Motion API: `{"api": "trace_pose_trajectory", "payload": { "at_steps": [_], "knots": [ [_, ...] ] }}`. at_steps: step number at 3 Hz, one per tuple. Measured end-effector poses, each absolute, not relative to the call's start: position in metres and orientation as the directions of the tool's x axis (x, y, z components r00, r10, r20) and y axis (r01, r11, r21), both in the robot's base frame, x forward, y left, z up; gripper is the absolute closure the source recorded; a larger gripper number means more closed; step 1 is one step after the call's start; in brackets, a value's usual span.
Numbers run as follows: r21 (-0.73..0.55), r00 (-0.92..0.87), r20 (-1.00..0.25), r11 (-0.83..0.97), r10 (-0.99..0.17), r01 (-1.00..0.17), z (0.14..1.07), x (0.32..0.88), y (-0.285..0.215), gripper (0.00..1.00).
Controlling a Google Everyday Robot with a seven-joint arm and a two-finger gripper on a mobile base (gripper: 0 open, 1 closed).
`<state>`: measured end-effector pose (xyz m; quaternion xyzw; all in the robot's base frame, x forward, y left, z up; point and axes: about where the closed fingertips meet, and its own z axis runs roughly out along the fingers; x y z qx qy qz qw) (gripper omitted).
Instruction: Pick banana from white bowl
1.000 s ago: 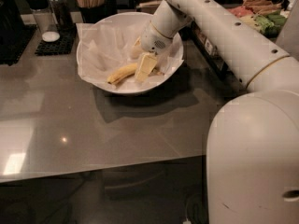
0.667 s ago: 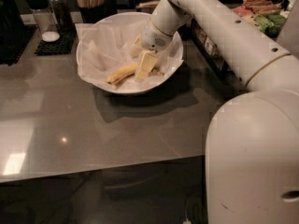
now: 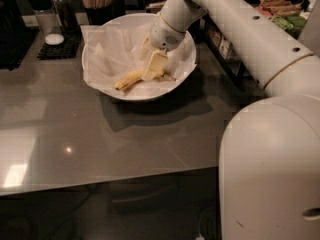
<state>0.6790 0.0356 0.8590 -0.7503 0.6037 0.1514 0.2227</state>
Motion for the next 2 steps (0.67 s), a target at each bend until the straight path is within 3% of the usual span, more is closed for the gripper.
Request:
{"api": "trace_pose_trajectory", "payload": {
  "at_steps": [1, 2],
  "knots": [
    [-0.124, 0.205, -0.513, -0.164, -0.834, -0.979, 0.8526, 0.6740, 0.0333, 0.44],
    [-0.094, 0.185, -0.526, -0.159, -0.830, -0.983, 0.8439, 0.6713, 0.0325, 0.36]
  ]
}}
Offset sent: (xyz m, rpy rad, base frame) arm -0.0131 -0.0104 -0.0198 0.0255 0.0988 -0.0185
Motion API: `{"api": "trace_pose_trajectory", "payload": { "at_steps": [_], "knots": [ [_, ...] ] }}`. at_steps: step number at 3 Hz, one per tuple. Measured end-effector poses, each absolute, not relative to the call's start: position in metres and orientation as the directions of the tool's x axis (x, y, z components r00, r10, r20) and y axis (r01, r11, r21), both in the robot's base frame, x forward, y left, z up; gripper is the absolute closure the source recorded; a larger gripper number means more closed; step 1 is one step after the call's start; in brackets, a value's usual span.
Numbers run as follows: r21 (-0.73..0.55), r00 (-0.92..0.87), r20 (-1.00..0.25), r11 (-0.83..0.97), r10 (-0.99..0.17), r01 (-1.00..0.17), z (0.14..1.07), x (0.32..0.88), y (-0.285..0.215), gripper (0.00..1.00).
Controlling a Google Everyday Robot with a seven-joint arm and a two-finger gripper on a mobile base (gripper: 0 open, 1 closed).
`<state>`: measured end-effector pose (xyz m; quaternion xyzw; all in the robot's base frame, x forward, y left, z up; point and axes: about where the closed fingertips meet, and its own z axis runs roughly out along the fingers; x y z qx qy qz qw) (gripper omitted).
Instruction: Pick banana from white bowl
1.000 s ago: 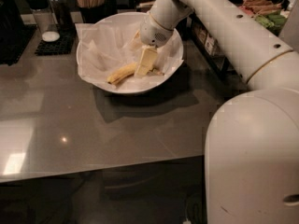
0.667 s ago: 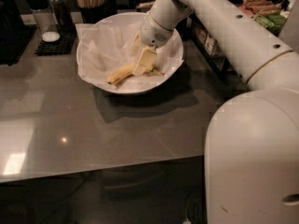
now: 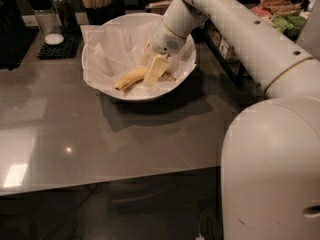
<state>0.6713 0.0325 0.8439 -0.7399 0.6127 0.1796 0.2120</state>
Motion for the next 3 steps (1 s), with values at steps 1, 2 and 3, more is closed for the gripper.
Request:
{"api": "trace_pose_trajectory", "payload": {
  "at_steps": [1, 2, 3],
  "knots": [
    [-0.079, 0.180, -0.533, -0.163, -0.827, -0.984, 0.8381, 0.6726, 0.0345, 0.39],
    [-0.079, 0.180, -0.533, -0.163, -0.827, -0.984, 0.8381, 0.6726, 0.0345, 0.58],
    [-0.078, 0.179, -0.533, -0.162, -0.827, -0.984, 0.8377, 0.6728, 0.0344, 0.81]
  ]
}}
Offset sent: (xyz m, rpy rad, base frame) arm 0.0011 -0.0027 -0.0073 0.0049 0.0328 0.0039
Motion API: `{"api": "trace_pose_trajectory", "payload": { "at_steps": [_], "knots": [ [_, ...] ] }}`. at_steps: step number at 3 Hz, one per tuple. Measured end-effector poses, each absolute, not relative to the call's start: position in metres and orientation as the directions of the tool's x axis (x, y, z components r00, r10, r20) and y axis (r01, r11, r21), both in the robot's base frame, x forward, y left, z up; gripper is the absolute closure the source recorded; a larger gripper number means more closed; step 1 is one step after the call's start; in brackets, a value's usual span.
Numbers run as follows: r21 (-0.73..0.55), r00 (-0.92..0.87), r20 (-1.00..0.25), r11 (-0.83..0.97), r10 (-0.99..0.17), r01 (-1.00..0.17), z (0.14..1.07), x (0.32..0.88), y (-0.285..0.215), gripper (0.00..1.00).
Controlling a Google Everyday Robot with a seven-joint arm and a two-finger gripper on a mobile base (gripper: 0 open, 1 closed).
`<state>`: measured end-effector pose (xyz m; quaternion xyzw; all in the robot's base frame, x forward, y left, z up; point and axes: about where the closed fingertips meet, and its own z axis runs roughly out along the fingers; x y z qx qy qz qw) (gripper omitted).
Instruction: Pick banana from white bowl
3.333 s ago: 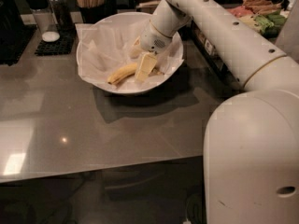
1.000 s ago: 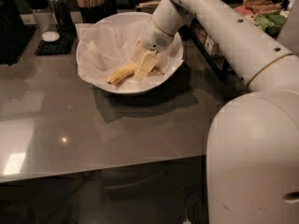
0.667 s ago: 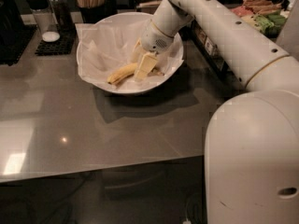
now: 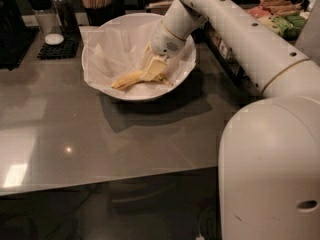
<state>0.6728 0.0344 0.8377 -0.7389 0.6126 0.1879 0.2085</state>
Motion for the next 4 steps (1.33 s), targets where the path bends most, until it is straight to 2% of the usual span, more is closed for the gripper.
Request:
{"api": "trace_pose_trajectory", "payload": {
  "at_steps": [1, 4],
  "knots": [
    [-0.078, 0.179, -0.533, -0.162, -0.827, -0.984, 0.838, 0.673, 0.034, 1.00],
    [-0.156, 0.243, -0.524, -0.189, -0.816, -0.970, 0.897, 0.661, 0.024, 1.00]
  ]
}}
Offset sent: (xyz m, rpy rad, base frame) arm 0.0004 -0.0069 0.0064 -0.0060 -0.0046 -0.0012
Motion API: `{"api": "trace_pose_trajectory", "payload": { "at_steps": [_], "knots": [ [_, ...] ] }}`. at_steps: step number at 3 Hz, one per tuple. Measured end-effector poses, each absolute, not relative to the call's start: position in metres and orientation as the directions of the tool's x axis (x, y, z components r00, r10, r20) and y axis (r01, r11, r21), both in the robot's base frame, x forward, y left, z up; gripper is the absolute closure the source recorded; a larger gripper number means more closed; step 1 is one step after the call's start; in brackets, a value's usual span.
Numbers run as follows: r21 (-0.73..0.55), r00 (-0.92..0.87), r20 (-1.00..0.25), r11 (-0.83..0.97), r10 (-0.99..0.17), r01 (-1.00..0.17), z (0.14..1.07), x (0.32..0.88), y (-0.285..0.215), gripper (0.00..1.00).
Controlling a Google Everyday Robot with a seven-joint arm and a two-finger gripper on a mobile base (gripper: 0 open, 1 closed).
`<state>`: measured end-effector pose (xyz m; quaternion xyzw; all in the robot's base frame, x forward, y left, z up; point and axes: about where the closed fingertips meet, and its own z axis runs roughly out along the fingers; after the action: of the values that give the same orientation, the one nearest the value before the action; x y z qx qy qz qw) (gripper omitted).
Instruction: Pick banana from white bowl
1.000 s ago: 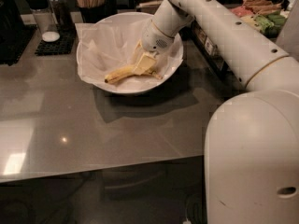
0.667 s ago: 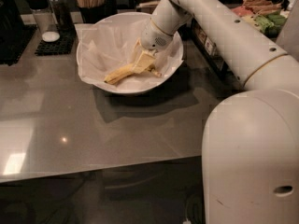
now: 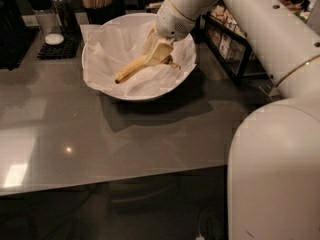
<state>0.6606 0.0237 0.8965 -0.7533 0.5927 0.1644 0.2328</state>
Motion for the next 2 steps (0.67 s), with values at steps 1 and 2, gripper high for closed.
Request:
{"api": "trace_pose_trajectory", "payload": {
  "at_steps": [1, 2],
  "knots": [
    [-0.159, 0.238, -0.554, -0.180, -0.798, -0.971, 0.913, 0.643, 0.011, 1.00],
    [-0.163, 0.230, -0.590, -0.165, -0.774, -0.973, 0.929, 0.620, -0.004, 1.00]
  ]
}}
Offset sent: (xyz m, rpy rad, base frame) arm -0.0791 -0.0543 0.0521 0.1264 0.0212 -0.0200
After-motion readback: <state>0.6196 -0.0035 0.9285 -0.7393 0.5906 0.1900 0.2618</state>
